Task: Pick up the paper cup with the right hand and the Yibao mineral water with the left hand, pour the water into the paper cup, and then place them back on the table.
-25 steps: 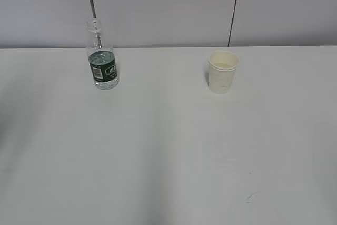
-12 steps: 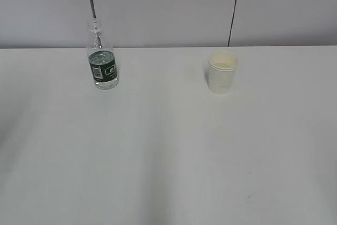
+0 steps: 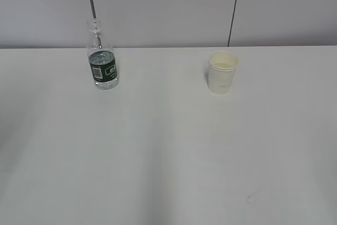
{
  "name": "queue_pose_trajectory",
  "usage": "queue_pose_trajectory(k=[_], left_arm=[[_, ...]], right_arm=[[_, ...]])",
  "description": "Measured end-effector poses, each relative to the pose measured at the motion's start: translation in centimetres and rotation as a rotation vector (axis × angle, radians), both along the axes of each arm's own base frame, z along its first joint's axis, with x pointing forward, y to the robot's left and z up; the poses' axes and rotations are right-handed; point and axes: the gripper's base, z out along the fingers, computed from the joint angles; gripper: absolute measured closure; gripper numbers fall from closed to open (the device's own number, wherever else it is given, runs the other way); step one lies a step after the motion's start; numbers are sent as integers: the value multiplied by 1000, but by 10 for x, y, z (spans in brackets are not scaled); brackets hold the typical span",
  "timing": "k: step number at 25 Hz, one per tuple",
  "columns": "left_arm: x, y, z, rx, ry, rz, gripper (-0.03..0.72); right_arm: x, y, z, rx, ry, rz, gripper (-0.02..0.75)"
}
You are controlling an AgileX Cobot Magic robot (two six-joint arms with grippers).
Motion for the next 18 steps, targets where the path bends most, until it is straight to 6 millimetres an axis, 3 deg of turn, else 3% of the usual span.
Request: queue_pose_trajectory(k=[8, 12, 18], left_arm=[[-1, 8, -6, -117, 54, 98, 204], [-4, 16, -18, -68, 196, 184, 204], [-7, 12, -31, -28, 345, 136, 220]], right_arm=[[0, 0, 0, -1, 0, 1, 221], [0, 0, 0, -1, 0, 1, 221], [0, 0, 0, -1, 0, 1, 221]])
